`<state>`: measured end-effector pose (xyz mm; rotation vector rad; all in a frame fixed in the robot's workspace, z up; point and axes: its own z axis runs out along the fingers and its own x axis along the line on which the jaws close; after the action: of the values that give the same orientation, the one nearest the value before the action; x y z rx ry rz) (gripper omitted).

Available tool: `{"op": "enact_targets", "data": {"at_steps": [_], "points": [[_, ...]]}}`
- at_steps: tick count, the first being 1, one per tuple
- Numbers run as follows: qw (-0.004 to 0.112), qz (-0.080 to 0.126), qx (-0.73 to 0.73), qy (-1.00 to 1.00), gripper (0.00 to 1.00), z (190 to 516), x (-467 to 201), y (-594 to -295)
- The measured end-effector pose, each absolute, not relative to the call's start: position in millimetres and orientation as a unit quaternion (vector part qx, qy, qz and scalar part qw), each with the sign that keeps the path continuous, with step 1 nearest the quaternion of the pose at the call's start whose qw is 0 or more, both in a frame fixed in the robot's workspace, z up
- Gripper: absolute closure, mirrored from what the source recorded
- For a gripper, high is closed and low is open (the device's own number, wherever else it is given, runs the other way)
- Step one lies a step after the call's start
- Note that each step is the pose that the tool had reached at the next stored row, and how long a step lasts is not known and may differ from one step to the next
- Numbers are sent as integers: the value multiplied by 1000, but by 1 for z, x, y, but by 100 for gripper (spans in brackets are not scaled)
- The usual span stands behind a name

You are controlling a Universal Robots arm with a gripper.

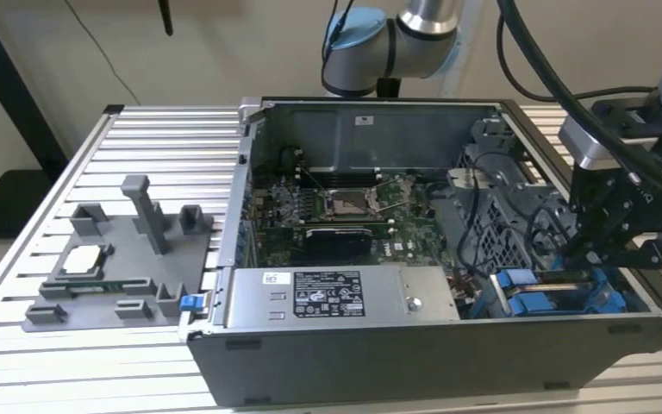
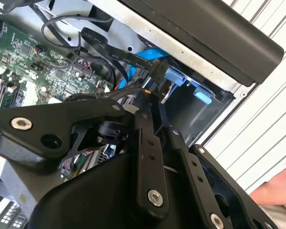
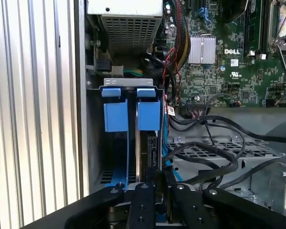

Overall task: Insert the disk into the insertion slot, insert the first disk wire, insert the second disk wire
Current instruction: 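Insert the first disk wire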

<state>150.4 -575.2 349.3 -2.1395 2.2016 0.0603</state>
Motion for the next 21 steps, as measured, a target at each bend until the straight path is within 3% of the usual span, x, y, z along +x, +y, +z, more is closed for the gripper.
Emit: {"op": "enact_targets", "data": {"at_steps": [21], "points": [[36,20,-697,716,100,341,151,-575]]}}
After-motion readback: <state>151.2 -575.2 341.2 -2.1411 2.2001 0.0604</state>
